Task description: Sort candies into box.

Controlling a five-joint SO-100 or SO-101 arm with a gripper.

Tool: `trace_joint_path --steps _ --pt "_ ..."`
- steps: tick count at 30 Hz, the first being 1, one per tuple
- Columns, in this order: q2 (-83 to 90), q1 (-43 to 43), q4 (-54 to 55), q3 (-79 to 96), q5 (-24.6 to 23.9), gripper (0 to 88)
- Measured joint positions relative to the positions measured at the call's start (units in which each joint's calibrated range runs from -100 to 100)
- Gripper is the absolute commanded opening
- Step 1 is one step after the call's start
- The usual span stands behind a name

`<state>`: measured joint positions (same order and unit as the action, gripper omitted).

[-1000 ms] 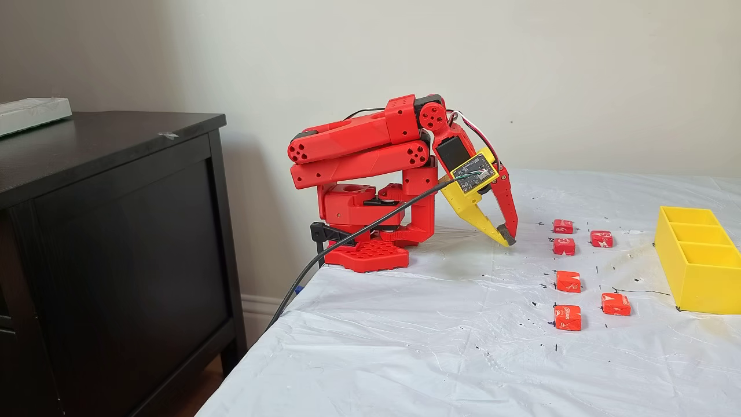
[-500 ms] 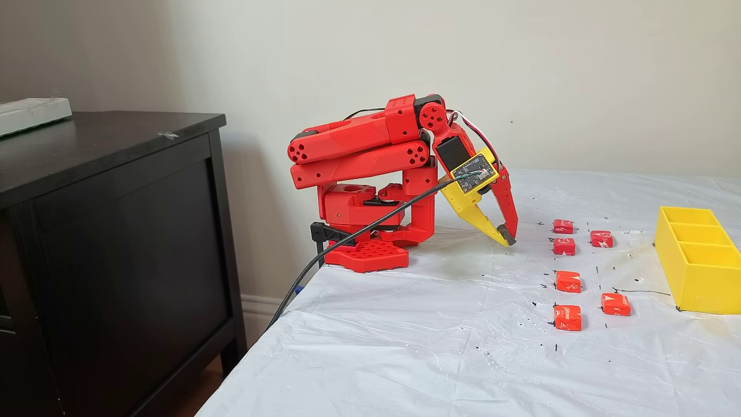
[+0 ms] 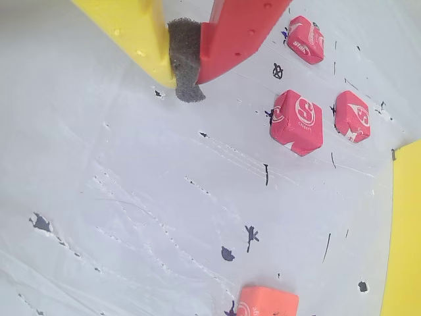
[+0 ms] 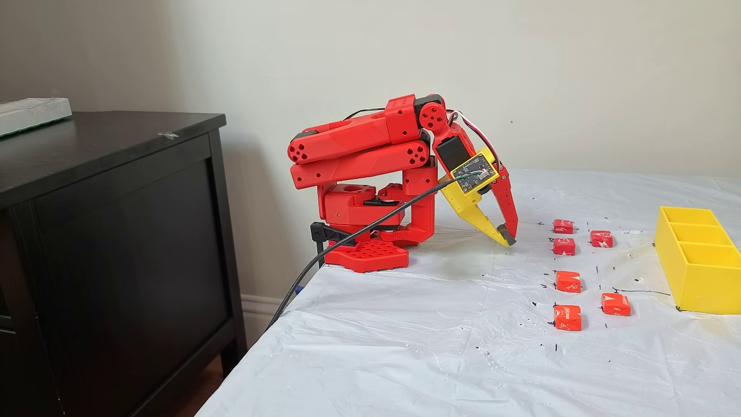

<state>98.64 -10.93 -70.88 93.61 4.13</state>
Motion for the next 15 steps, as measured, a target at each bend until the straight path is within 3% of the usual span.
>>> trace_joint_path --steps 15 --pt "0.0 0.0 0.5 0.0 -0.9 0.1"
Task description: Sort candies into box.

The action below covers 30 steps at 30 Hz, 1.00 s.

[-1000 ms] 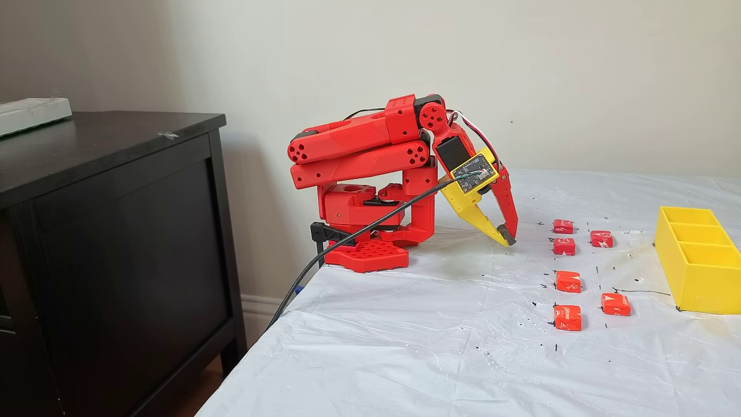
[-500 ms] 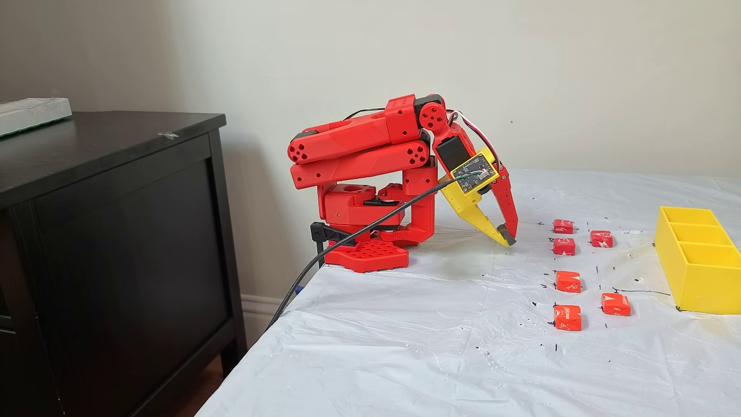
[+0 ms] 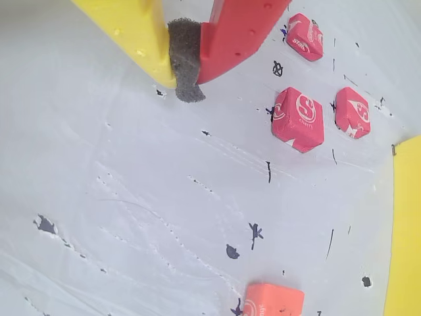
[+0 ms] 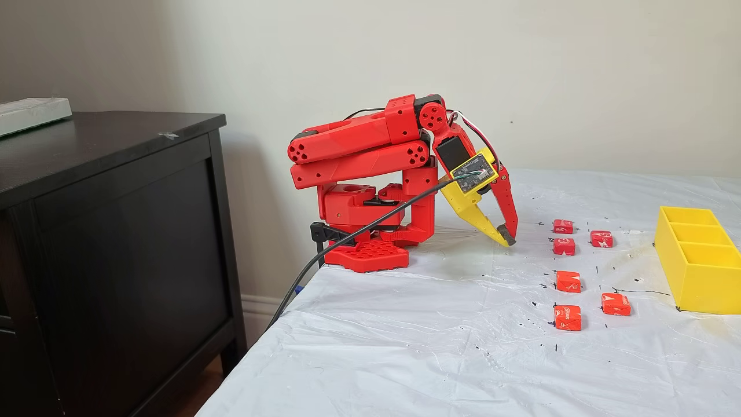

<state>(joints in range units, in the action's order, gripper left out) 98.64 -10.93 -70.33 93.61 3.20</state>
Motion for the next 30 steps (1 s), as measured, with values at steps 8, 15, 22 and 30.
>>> trace_joint_path --steps 8,15,22,30 --pt "-4.5 -3.3 2.0 -9.9 -2.0 0.0" --pt "-32.8 -4.9 -0.3 -34.4 -3.9 0.0" --pt "-61.8 -6.3 -6.0 -65.0 -6.5 0.0" --pt "-76.5 -10.0 -9.1 -79.6 -9.4 0.0"
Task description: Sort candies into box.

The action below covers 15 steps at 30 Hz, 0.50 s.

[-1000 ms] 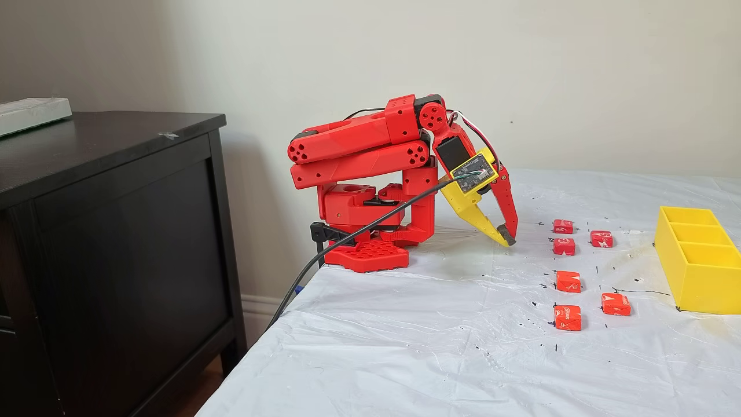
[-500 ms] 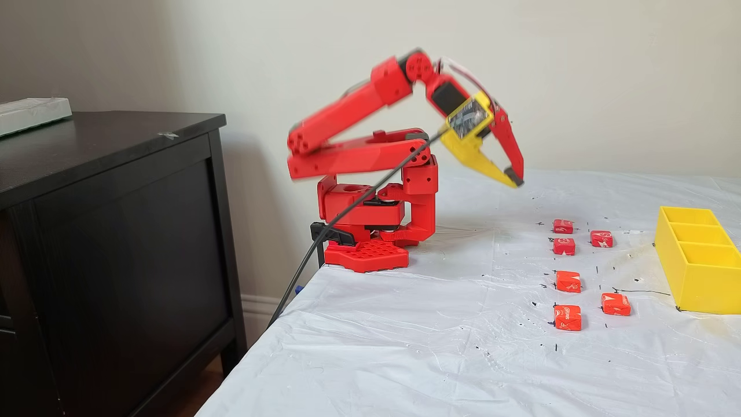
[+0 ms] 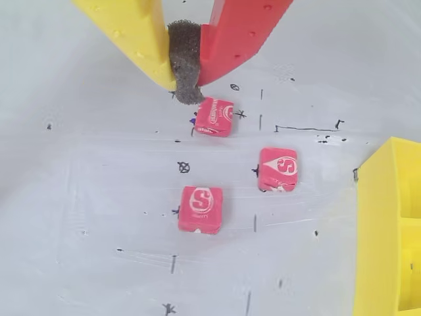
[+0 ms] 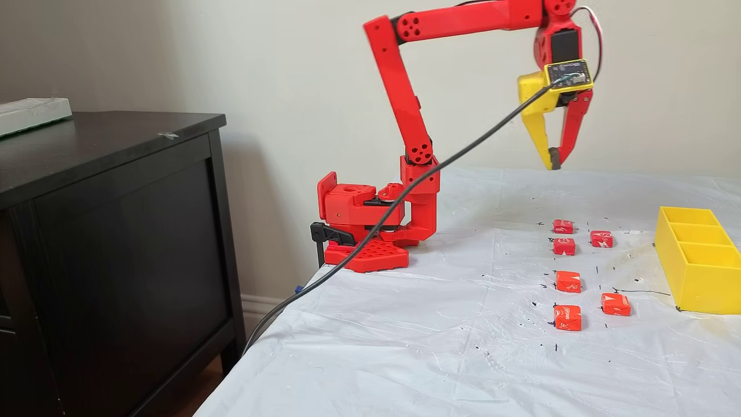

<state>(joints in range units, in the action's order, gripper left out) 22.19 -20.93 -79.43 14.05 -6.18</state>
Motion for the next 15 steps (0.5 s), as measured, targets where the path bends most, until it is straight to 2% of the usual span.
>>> trace_joint_path --steps 8,12,15 --pt "0.0 -4.1 2.4 2.7 -0.9 1.1" --pt "0.0 -6.5 4.3 5.5 -0.5 21.2" --pt "-2.0 -6.9 4.2 5.4 -1.3 26.8"
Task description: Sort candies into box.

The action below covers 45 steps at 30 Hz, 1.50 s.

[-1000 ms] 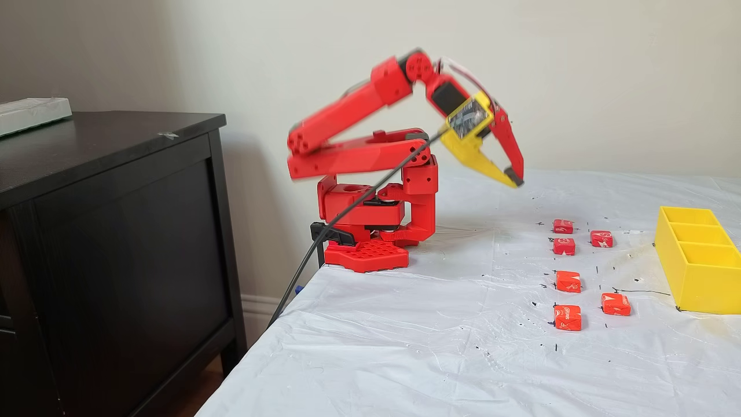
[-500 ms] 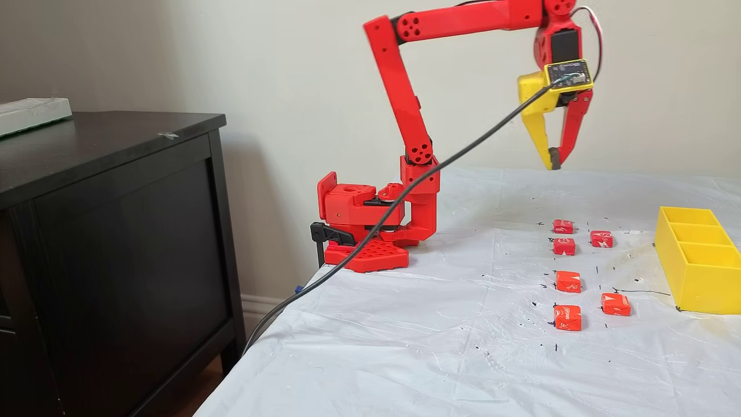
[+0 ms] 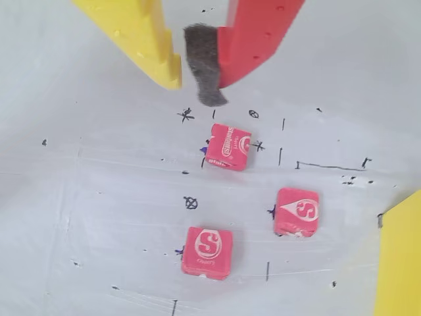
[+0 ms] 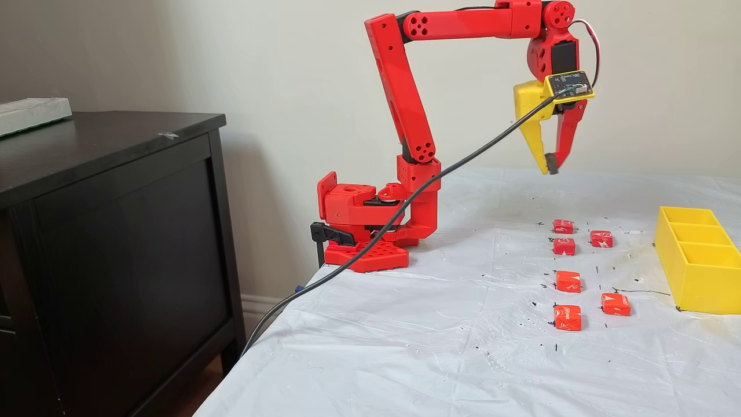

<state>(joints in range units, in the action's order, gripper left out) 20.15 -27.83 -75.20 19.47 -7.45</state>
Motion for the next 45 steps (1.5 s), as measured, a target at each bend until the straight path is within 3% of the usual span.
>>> trace_joint_path --steps 7,11,22,31,45 --pt "-2.8 -0.8 1.6 2.1 0.2 32.9" --pt "-3.1 -2.1 2.6 3.9 0.7 29.8" --pt "-8.9 -2.4 6.8 4.8 1.5 33.5" --pt "-13.9 -2.4 9.2 4.8 2.3 30.6" --pt "-16.9 -2.4 11.9 4.8 2.5 34.5"
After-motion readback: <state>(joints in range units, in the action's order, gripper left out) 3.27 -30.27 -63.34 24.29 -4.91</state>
